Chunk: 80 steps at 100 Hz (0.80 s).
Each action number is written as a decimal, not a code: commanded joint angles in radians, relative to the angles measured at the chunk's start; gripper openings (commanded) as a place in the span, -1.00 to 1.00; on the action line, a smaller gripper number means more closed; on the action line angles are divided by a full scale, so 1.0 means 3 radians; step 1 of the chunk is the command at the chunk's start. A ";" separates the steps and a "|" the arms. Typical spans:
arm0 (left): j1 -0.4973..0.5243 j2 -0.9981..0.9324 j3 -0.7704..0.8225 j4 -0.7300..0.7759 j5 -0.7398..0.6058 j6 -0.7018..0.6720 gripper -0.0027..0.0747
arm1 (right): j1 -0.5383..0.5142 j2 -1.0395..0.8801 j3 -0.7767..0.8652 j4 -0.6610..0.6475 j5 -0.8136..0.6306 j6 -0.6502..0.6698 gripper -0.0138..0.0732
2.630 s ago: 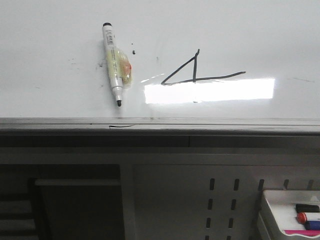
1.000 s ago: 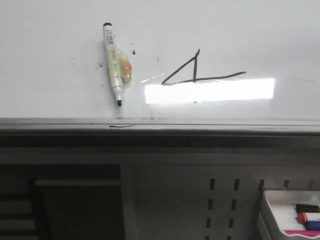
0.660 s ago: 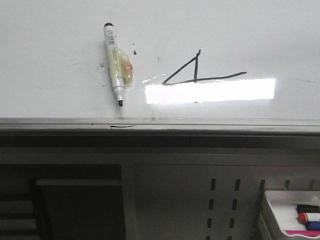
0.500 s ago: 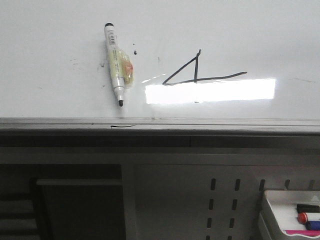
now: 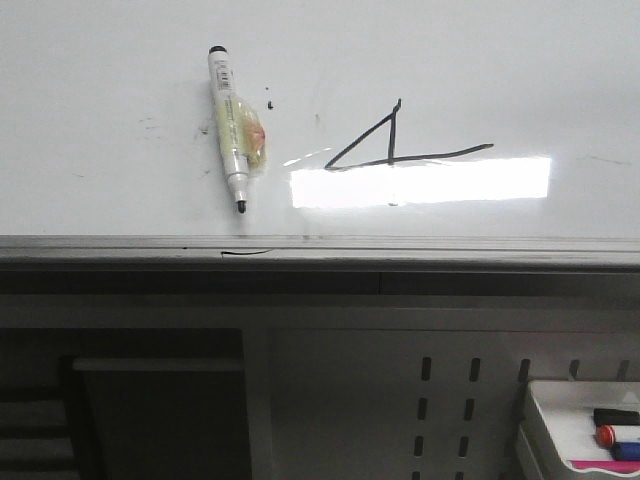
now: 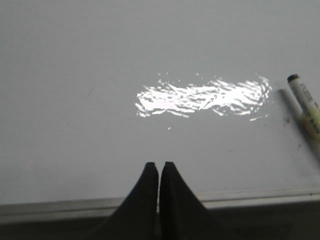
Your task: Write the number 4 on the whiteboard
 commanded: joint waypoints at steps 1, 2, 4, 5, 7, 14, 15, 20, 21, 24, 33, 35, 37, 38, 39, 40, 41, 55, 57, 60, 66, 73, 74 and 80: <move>0.0033 -0.0141 0.0109 0.0199 -0.0235 -0.0092 -0.98 | -0.0024 0.0028 -0.0081 0.0038 -0.0244 0.0000 -0.83; 0.0033 -0.0153 0.0123 0.0205 -0.0227 -0.0092 -0.98 | -0.0024 0.0028 -0.0081 0.0038 -0.0244 0.0000 -0.83; 0.0033 -0.0183 0.0167 0.0213 -0.0218 -0.0092 -0.98 | -0.0024 0.0028 -0.0081 0.0038 -0.0244 0.0000 -0.83; 0.0033 -0.0194 0.0196 0.0221 -0.0218 -0.0092 -0.98 | -0.0024 0.0028 -0.0081 0.0038 -0.0244 0.0000 -0.83; 0.0033 -0.0224 0.0237 0.0230 -0.0211 -0.0092 -0.98 | -0.0024 0.0028 -0.0081 0.0038 -0.0244 0.0000 -0.83; 0.0033 -0.0310 0.0364 0.0239 -0.0179 -0.0092 -0.98 | -0.0024 0.0028 -0.0081 0.0038 -0.0244 0.0000 -0.83; 0.0033 -0.0325 0.0372 0.0239 -0.0180 -0.0092 -0.98 | -0.0024 0.0028 -0.0081 0.0038 -0.0244 0.0000 -0.83; 0.0033 -0.0371 0.0365 0.0249 0.0081 -0.0092 -0.98 | -0.0024 0.0028 -0.0081 0.0038 -0.0244 0.0000 -0.83; 0.0033 -0.0376 0.0365 0.0249 0.0103 -0.0092 -0.98 | -0.0024 0.0028 -0.0081 0.0038 -0.0244 0.0000 -0.83; 0.0033 -0.0394 0.0365 0.0249 0.0177 -0.0092 -0.98 | -0.0024 0.0028 -0.0081 0.0038 -0.0244 0.0000 -0.83; 0.0033 -0.0471 0.0365 0.0249 0.0488 -0.0092 -0.98 | -0.0024 0.0028 -0.0081 0.0038 -0.0244 0.0000 -0.83; 0.0033 -0.0494 0.0365 0.0249 0.0582 -0.0092 -0.98 | -0.0024 0.0028 -0.0081 0.0038 -0.0244 0.0000 -0.83; 0.0033 -0.0517 0.0365 0.0234 0.0672 -0.0092 -0.98 | -0.0024 0.0028 -0.0081 0.0038 -0.0244 0.0000 -0.83; 0.0033 -0.0525 0.0365 0.0232 0.0700 -0.0092 -0.98 | -0.0024 0.0028 -0.0081 0.0038 -0.0244 0.0000 -0.83; 0.0033 -0.0544 0.0365 0.0220 0.0758 -0.0092 -0.98 | -0.0024 0.0028 -0.0081 0.0038 -0.0244 0.0000 -0.83; 0.0033 -0.0553 0.0365 0.0199 0.0785 -0.0092 -0.98 | -0.0024 0.0028 -0.0081 0.0038 -0.0244 0.0000 -0.83; 0.0033 -0.0572 0.0365 0.0188 0.0830 -0.0092 -0.98 | -0.0024 0.0028 -0.0081 0.0038 -0.0244 0.0000 -0.83; 0.0033 -0.0582 0.0365 -0.0060 0.0863 -0.0092 -0.98 | -0.0024 0.0028 -0.0081 0.0038 -0.0244 0.0000 -0.83; 0.0033 -0.0582 0.0365 -0.0106 0.0873 -0.0092 -0.98 | -0.0024 0.0028 -0.0081 0.0038 -0.0244 0.0000 -0.83; 0.0033 -0.0582 0.0365 -0.0164 0.0879 -0.0092 -0.98 | -0.0024 0.0028 -0.0081 0.0038 -0.0244 0.0000 -0.83; 0.0033 -0.0582 0.0365 -0.0224 0.0879 -0.0092 -0.98 | -0.0024 0.0028 -0.0081 0.0038 -0.0244 0.0000 -0.83; 0.0033 -0.0582 0.0365 -0.0230 0.0879 -0.0092 -0.98 | -0.0024 0.0028 -0.0081 0.0038 -0.0244 0.0000 -0.83; 0.0033 -0.0582 0.0365 -0.0230 0.0879 -0.0092 -0.98 | -0.0024 0.0028 -0.0081 0.0038 -0.0244 0.0000 -0.83; 0.0033 -0.0582 0.0365 -0.0238 0.0879 -0.0092 -0.98 | -0.0024 0.0028 -0.0081 0.0038 -0.0244 0.0000 -0.83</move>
